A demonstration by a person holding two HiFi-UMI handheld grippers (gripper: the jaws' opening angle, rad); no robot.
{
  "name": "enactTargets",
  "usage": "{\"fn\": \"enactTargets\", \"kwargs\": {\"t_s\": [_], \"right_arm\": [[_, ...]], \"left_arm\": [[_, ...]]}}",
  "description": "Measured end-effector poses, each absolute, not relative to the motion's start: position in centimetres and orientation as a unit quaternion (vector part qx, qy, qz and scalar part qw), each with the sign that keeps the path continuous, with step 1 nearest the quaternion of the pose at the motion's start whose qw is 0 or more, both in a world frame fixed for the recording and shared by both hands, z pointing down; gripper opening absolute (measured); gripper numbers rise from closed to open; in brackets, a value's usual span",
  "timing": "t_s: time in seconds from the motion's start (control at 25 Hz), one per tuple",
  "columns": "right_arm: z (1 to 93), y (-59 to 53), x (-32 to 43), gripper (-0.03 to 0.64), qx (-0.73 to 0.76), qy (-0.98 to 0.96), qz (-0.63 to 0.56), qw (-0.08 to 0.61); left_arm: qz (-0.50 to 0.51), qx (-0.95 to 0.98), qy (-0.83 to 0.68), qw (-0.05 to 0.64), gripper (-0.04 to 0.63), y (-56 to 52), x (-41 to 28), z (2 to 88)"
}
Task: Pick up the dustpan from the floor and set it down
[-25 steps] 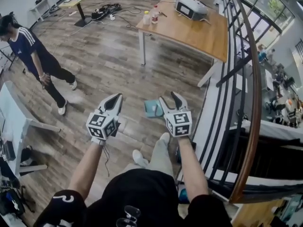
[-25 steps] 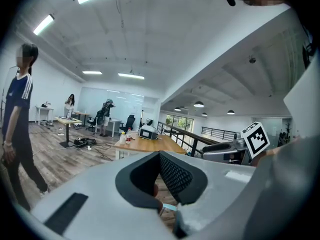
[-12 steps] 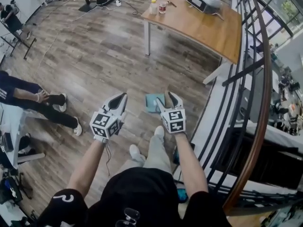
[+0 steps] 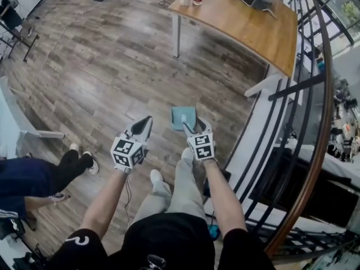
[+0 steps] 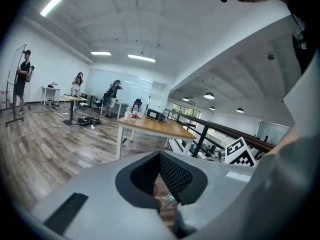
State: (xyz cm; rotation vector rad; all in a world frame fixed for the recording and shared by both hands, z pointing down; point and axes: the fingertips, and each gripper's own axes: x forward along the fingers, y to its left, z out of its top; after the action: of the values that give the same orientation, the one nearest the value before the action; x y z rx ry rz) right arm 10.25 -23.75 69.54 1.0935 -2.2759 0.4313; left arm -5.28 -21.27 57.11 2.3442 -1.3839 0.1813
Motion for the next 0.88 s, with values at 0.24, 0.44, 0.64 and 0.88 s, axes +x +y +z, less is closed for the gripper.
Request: {"fn": "enactTargets", "kwargs": {"t_s": [0.24,0.44,0.64,0.88], "right_arm": [[76.5,-24.5,10.3,0.232,0.4,-0.835,0.193,0.325],[80.7,-24.6,10.3,0.233,0.392,-0.826,0.209,0.347],[84.7,-25.0,9.8,0.236,0.376,-0.818,0.222,0.375],[88.0,-25.5,10.0,0.238,0.361,-0.807,0.226,0.41]], "left_arm": [[0.079,0.835,-0.493,0.231,-0.005,-22.5,-5.4,62.6],[0.088,0.831,-0.491,0.247,-0.005,-23.0,-5.1,66.4],[0.091,0.828,-0.49,0.257,-0.005,-23.6,-5.1,69.2],[0.088,0.822,-0.493,0.27,-0.005,-23.9,-4.3,71.0]]}}
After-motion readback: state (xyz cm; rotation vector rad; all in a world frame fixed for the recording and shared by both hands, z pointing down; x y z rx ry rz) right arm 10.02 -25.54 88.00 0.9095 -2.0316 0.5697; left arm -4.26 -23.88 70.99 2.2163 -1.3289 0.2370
